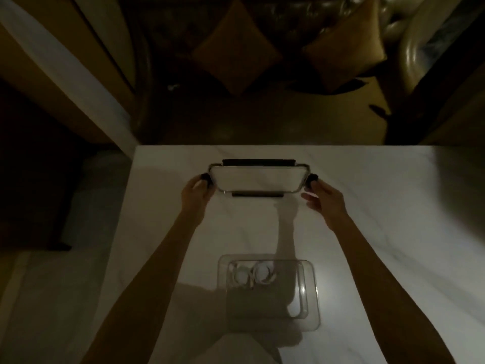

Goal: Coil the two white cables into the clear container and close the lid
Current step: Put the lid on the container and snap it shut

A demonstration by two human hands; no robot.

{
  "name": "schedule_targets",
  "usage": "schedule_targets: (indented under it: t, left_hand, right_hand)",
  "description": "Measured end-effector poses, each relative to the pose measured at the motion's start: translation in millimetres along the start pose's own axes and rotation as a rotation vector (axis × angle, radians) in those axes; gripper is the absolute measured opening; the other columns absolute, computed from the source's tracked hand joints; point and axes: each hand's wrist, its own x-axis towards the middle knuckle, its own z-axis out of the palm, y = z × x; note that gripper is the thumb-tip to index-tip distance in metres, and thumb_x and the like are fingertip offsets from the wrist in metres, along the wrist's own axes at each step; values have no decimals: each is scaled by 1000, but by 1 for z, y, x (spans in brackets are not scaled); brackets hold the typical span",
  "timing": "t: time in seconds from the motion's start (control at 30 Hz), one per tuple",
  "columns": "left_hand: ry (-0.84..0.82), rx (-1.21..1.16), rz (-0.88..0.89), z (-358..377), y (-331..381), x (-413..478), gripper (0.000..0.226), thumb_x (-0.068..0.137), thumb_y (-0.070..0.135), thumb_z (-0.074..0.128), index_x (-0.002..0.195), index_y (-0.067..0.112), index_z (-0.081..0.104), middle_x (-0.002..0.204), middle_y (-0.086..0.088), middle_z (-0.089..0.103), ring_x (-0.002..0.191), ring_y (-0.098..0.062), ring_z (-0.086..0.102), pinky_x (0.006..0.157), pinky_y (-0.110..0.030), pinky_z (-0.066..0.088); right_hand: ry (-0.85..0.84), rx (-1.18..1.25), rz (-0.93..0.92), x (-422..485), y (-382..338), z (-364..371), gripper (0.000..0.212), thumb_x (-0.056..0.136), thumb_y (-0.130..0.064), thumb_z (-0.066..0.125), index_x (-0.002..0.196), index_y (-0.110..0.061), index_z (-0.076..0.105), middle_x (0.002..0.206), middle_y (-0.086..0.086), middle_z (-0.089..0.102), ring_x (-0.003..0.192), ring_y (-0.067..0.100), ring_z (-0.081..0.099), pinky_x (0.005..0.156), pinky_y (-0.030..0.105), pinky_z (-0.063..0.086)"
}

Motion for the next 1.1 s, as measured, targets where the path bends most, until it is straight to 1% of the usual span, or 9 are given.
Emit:
schedule_targets:
  t: [0.13, 0.23, 0.37, 0.5, 0.57, 0.67, 0.87, 0.97, 1.1]
  left_hand:
    - [-165, -106, 157, 11, 55, -51, 14, 95, 21, 51, 102, 24, 63, 109, 0, 63, 106, -14, 60, 102, -27, 47]
    - [-325, -240, 217, 5, 84, -77, 25, 97, 23, 47, 109, 12, 65, 108, -4, 66, 107, -19, 61, 94, -30, 52]
    - [-307, 78, 158, -17, 82, -100, 36, 97, 5, 47, 132, -1, 49, 115, -14, 64, 104, -28, 64, 87, -37, 56]
    - [-154, 534, 191, -48, -1, -131, 22, 87, -5, 62, 108, -10, 64, 85, -12, 69, 68, -18, 69, 62, -23, 60]
    - [-74, 759, 190, -63, -55, -144, 9, 85, -1, 65, 92, -2, 70, 80, -15, 70, 66, -20, 64, 67, -37, 58]
    - [-61, 907, 178, -80, -118, -154, 23, 88, 3, 60, 66, 10, 56, 65, -13, 61, 63, -18, 56, 62, -37, 48]
    - [-40, 1064, 180, -84, -163, -154, 38, 95, 11, 49, 60, 26, 45, 57, 9, 51, 55, -11, 49, 48, -16, 34]
    - [16, 1042, 87, -86, -174, -157, 18, 96, 11, 48, 87, 12, 63, 79, -1, 66, 69, -15, 61, 60, -21, 47]
    - [75, 983, 61, -87, -181, -158, 13, 95, 11, 52, 100, 7, 63, 89, -4, 67, 74, -15, 62, 66, -21, 47]
  right_hand:
    - [-195, 458, -169, -52, -48, -1, 30, 100, -15, 50, 127, -4, 57, 115, 15, 69, 104, 26, 70, 86, 32, 58]
    - [-323, 657, -149, -90, -79, -7, 37, 101, -30, 46, 125, -4, 56, 115, 14, 70, 103, 22, 70, 81, 29, 60]
    - [-189, 264, -198, -122, -72, -26, 33, 92, -11, 62, 124, -19, 55, 96, 10, 76, 82, 19, 74, 68, 27, 60]
    - [6, -146, -25, -136, 5, -50, 38, 83, -1, 71, 120, 3, 61, 92, 20, 72, 74, 27, 72, 67, 30, 62]
    - [105, -274, 16, -145, 55, -59, 31, 82, 0, 71, 112, 8, 66, 84, 20, 72, 71, 28, 69, 74, 38, 61]
    - [211, -454, -1, -158, 108, -63, 24, 81, -6, 72, 104, -3, 73, 80, 13, 74, 73, 27, 71, 80, 42, 60]
    - [274, -723, -74, -169, 146, -55, 20, 81, -6, 61, 72, -24, 65, 51, -7, 56, 48, 12, 52, 45, 19, 34]
    - [295, -680, -49, -173, 162, -59, 16, 85, -8, 62, 89, -19, 73, 62, -1, 66, 54, 9, 58, 50, 20, 41]
    - [346, -580, 30, -173, 173, -65, 30, 87, -9, 67, 117, -7, 68, 105, 15, 74, 92, 31, 70, 86, 40, 55]
